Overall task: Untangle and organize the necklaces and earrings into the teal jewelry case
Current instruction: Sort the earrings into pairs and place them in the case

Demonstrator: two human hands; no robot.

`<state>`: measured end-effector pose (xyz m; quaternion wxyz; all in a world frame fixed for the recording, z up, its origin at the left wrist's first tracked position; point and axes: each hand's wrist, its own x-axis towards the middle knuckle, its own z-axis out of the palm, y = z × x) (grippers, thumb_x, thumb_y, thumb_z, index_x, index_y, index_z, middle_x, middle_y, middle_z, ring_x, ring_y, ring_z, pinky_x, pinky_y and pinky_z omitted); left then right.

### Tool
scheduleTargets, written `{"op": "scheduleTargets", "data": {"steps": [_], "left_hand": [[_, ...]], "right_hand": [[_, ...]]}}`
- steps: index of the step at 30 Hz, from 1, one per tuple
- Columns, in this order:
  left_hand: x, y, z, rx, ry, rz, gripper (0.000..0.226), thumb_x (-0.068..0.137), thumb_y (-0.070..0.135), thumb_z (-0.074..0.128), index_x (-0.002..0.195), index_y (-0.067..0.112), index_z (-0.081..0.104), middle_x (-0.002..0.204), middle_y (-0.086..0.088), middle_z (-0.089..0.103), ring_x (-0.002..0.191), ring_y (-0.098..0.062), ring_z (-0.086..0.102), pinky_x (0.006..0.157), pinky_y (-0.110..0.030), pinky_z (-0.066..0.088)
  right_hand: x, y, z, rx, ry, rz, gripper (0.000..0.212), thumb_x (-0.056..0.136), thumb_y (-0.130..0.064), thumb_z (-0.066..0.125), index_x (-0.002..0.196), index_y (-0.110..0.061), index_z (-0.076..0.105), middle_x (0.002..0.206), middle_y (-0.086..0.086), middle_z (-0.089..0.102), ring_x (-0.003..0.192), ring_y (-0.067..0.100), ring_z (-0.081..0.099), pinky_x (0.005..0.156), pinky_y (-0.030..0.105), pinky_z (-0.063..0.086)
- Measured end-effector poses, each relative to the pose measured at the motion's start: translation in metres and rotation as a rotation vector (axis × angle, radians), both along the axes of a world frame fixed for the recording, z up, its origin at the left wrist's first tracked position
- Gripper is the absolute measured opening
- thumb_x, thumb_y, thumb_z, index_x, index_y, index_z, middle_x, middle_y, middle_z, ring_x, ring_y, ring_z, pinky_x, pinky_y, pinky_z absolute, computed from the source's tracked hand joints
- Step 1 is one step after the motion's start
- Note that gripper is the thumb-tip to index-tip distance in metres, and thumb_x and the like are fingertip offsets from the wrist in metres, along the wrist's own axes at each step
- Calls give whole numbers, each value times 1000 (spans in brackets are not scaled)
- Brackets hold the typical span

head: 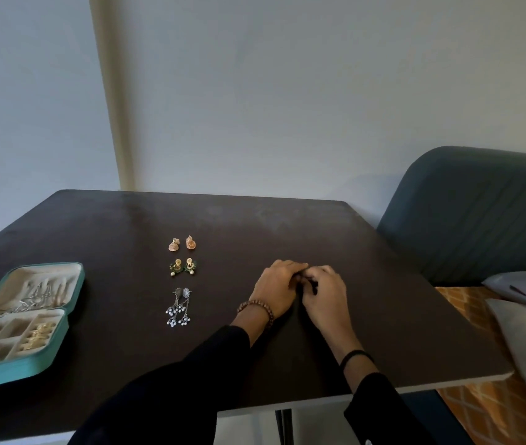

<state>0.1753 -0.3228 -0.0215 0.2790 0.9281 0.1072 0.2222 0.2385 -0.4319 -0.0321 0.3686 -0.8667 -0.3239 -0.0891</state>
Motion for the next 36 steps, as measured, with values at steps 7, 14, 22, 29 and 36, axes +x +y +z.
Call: {"op": "scheduleTargets", "data": {"steps": [7,14,22,29,36], "left_hand": [[10,7,-11,-25,-100,120,40,97,15,58,136,7,54,131,-1,51,124,-13,41,96,-13,34],[11,8,-13,-46,-123,172,25,96,17,61,117,7,69,120,-1,58,118,-15,49,97,-17,42],[11,5,-9,-37,-86,167,15,99,17,56,110,12,64,118,1,54,112,-10,47,90,-16,41],[9,0,-7,57,-32,146,14,103,13,45,113,10,55,120,-3,48,110,-15,43,96,-26,43],[-2,-1,1,-196,-86,203,15,103,26,49,104,14,56,108,0,56,99,-15,54,86,-27,48]], "right_hand": [[1,0,-3,167,49,-58,25,93,-5,70,118,-7,67,117,1,60,96,3,62,76,-2,43],[1,0,-4,102,58,-84,8,95,-15,70,102,-13,71,114,-3,51,97,7,61,75,5,46],[-2,-3,0,128,49,-66,9,101,-10,53,97,-18,54,107,-3,52,103,13,51,82,22,40],[-2,-7,1,248,70,-81,6,102,-18,56,99,-22,58,96,-8,61,85,2,59,66,12,41],[-9,-12,3,276,129,-125,16,101,-15,59,116,-19,63,115,-6,56,102,4,56,75,10,41]]}}
